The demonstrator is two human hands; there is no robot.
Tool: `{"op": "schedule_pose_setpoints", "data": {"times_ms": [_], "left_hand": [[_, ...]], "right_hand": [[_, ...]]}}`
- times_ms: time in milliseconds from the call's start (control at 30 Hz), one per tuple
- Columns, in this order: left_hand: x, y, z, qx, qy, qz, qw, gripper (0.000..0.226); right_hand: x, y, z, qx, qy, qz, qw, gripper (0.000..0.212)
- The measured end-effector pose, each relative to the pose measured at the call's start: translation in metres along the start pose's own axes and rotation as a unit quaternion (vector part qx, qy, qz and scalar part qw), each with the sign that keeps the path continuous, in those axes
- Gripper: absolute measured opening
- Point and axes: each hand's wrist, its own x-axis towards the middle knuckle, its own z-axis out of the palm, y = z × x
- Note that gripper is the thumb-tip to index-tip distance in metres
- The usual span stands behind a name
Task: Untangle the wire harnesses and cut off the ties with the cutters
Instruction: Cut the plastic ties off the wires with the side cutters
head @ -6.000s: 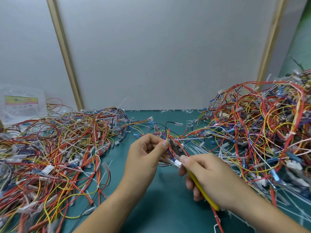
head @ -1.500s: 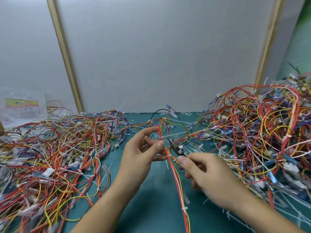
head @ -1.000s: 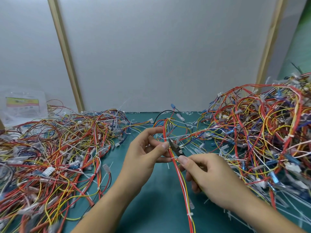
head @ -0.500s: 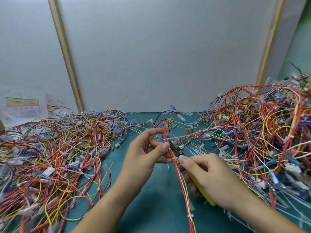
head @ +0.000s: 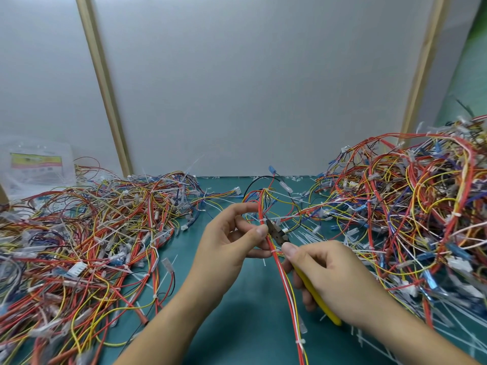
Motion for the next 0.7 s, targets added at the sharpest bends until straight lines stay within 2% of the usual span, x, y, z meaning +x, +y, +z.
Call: {"op": "schedule_pose_setpoints", "data": {"times_ms": [700], "left_hand": [[-0.0002, 0.0006, 0.0009, 0.001, 0.0, -0.002, 1.0, 0.029]], "right_hand": [[0.0017, 0.0045, 0.0002, -0.011, 0.001, -0.009, 1.0, 0.044]]}}
